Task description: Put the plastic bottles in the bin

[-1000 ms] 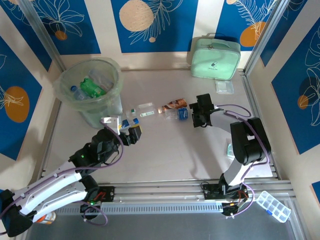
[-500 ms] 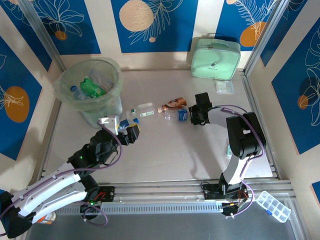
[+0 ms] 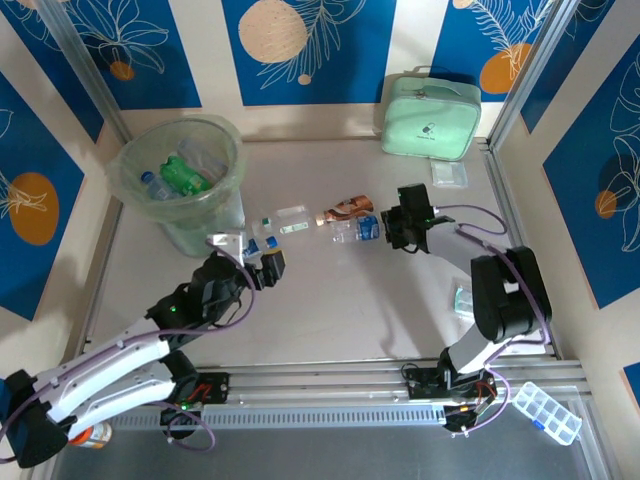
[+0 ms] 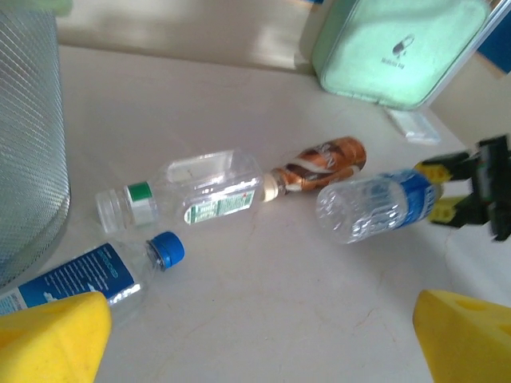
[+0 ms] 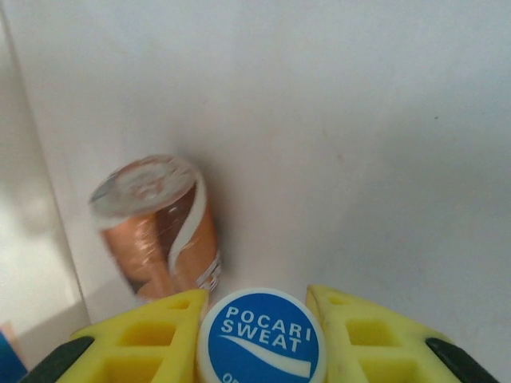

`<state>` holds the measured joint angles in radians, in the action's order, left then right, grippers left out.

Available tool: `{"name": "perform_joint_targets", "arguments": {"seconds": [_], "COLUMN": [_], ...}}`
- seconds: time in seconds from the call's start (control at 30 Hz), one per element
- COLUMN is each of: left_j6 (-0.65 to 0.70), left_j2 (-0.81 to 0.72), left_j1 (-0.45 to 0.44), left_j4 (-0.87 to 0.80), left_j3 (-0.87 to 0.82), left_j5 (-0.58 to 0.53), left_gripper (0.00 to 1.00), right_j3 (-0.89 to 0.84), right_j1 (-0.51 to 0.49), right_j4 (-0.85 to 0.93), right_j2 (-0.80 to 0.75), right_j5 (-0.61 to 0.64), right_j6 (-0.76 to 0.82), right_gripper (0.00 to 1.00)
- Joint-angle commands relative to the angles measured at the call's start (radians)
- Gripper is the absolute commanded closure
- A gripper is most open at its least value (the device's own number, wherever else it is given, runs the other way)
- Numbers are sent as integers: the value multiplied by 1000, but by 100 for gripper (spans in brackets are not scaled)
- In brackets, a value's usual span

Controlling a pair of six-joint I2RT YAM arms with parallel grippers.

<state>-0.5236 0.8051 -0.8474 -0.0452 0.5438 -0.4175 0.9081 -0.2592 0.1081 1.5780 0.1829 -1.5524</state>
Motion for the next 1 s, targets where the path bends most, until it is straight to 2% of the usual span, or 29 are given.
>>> {"name": "perform_joint_targets", "arguments": {"seconds": [0.0, 0.13, 0.27, 0.37, 0.43, 0.5, 0.67, 0.87, 0.97], "left_j6": [16, 40, 77, 108, 122, 133, 153, 154, 154], "left_j2": [64, 152, 193, 211, 248, 300, 412, 435, 431], "left_j1": [-5, -5, -5, -5, -6, -6, -5, -5, -5], "left_j4": [16, 31, 65, 142, 186, 204, 198, 257, 271], "left_j3": [42, 73, 84, 69, 71, 84, 120, 119, 108], "left_j5": [44, 130, 229, 354, 436, 485, 479, 584, 564], "left_gripper": [2, 1, 1, 1, 1, 1, 1, 0, 1], "right_j3": [-9, 0, 7, 20, 20, 6, 4, 19, 20], "right_j1": [-19, -62, -203, -314, -358, -378, -397, -441, -452], "right_j4": [72, 91, 62, 35, 2, -36, -73, -47, -40], "right_j2": [-81, -151, -234, -262, -263, -263, -277, -301, -295], "right_j5": [-6, -34, 59, 133, 124, 83, -21, -25, -69], "right_j6": [145, 347, 614, 792, 879, 919, 934, 913, 891], "right_gripper": [90, 100, 100, 100, 100, 100, 100, 100, 100]}}
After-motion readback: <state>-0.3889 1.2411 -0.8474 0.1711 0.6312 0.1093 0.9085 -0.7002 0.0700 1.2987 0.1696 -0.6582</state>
